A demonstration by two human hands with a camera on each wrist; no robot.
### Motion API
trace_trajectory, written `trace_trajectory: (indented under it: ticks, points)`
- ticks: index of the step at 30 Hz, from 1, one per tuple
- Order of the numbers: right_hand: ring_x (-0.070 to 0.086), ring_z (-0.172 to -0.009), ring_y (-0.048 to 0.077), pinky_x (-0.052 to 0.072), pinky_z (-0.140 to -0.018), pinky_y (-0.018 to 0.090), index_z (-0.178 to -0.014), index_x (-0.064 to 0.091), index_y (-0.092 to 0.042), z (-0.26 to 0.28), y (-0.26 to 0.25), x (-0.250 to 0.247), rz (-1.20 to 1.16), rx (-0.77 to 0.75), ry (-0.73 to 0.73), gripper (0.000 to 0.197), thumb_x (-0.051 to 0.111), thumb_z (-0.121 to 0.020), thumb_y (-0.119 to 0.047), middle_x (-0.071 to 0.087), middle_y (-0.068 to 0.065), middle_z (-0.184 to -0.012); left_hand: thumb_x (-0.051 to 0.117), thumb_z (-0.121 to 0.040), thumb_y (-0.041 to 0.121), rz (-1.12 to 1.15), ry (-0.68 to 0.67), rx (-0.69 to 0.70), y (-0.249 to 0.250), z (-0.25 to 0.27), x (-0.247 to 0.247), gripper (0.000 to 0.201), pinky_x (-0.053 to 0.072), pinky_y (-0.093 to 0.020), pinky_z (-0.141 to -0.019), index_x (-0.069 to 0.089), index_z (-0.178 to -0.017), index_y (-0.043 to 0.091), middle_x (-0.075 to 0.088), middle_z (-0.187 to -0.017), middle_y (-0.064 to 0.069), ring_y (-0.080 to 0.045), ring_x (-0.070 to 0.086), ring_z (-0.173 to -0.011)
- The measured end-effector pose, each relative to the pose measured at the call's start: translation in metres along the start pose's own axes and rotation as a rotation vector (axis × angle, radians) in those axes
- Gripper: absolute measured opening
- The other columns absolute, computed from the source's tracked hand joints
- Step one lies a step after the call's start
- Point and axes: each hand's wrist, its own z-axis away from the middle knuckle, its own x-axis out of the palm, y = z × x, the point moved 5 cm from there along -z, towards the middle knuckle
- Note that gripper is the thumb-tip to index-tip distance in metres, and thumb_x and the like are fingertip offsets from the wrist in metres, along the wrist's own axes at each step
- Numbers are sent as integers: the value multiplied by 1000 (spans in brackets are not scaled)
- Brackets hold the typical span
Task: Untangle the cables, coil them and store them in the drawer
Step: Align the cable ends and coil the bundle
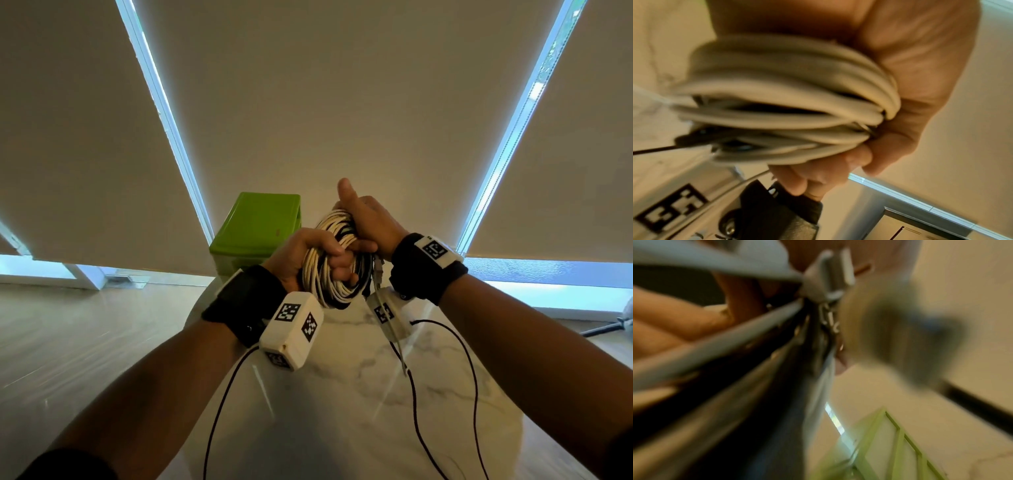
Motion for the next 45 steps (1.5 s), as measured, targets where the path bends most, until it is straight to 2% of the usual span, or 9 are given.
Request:
trace_trajectory:
  ticks: [4,8,15,21,26,32,37,41,45]
  points:
    - [67,-96,16,51,-86,28,-100,70,-12,11,17,-6,-85,91,-6,65,24,-98,-57,71,7,-100,59,-69,5,240,-61,99,14,0,6,52,51,-33,-88,57,-118,-11,53,-56,-3,-17,55,-53]
    - [66,-94,3,48,-84,23,-99,67,-25,21,22,-5,-224,80,43,44,30,-101,-48,68,-7,-100,55,-73,7,308,-55,139,19,-3,6,52,50,-34,-90,53,-122,-12,55,-58,-4,-17,56,-55]
    - [65,-74,44,56,-62,45,-100,67,-24,35,21,-6,-267,29,52,56,26,-93,-62,70,23,-87,53,-75,6,332,-56,154,14,-6,7,55,47,-34,-92,48,-125,-15,58,-62,-7,-20,58,-59]
    - [64,-69,27,47,-46,27,-114,60,-24,34,32,7,-404,60,29,44,32,-99,-53,70,11,-94,58,-72,4,386,6,206,22,-10,5,56,50,-38,-93,49,-123,-17,60,-62,-9,-22,61,-60]
    - [66,-66,20,49,-49,24,-113,54,-15,43,36,12,-567,137,-160,30,33,-103,-34,68,4,-87,47,-79,7,373,54,158,24,1,-1,59,44,-43,-100,38,-132,-18,61,-69,-16,-29,62,-68]
    - [68,-65,19,56,-55,24,-119,52,-8,44,42,9,-694,148,-311,23,39,-101,-14,64,12,-108,49,-77,7,308,48,130,36,9,-3,59,42,-38,-101,40,-130,-18,61,-67,-15,-28,61,-66]
    - [69,-94,21,54,-83,35,-131,51,-16,33,63,-22,-194,171,-190,47,60,-90,-37,71,6,-108,60,-66,7,120,134,49,46,18,-13,59,52,-33,-88,52,-121,-14,57,-58,-6,-19,58,-54]
    - [69,-82,18,54,-76,33,-122,58,-12,13,57,-83,-99,176,163,35,52,-97,-36,72,8,-98,71,-51,6,60,256,-8,44,26,-31,57,55,-29,-77,62,-106,-8,53,-51,-2,-15,54,-46]
    - [67,-74,16,52,-73,32,-104,64,-17,2,20,-110,230,22,178,17,53,-97,-27,71,2,-87,69,-48,5,26,376,-54,40,28,-43,45,55,-28,-71,66,-92,-6,51,-49,-2,-15,52,-43]
